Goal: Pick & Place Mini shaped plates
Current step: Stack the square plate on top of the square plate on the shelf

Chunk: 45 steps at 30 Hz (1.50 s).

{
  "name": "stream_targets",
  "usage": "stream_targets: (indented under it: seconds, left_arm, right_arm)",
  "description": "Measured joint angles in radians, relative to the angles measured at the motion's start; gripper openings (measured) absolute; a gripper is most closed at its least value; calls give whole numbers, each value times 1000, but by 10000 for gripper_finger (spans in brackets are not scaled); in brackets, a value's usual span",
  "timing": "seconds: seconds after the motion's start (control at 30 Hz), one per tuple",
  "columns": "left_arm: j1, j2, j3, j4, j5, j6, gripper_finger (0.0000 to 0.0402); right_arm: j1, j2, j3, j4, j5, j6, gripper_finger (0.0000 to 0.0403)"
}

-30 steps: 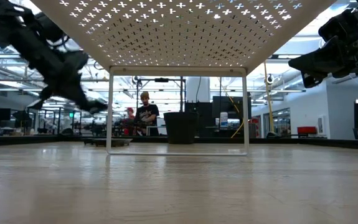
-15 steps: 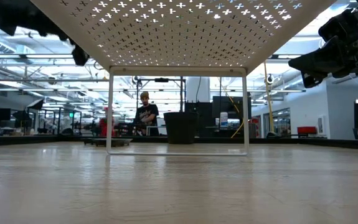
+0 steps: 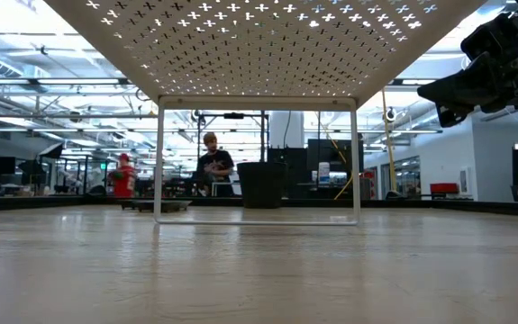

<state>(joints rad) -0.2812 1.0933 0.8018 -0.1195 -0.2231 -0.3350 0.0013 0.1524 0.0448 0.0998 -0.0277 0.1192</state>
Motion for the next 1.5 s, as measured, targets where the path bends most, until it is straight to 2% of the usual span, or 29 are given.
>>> stream_targets:
  seconds: [0.2, 0.43, 0.6, 0.83, 1.13, 1.33, 1.5]
  left_arm:
    - [-25, 206, 186, -188, 5, 52, 6]
    - [-25, 317, 271, -288, 5, 22, 5]
    - [-24, 321, 274, -296, -8, 8, 15]
    - [-25, 321, 274, -296, -6, 0, 6]
    - [-69, 314, 274, -289, -14, 63, 90]
    - [-117, 275, 273, -280, -22, 117, 123]
    - [-153, 217, 273, -309, -139, 131, 126]
  right_arm:
    - [0, 0, 0, 0, 0, 0, 0]
    - [0, 0, 0, 0, 0, 0, 0]
    - [0, 0, 0, 0, 0, 0, 0]
    - [0, 0, 0, 0, 0, 0, 0]
    - [0, 0, 0, 0, 0, 0, 0]
    - [0, 0, 0, 0, 0, 0, 0]
    - [0, 0, 0, 0, 0, 0, 0]
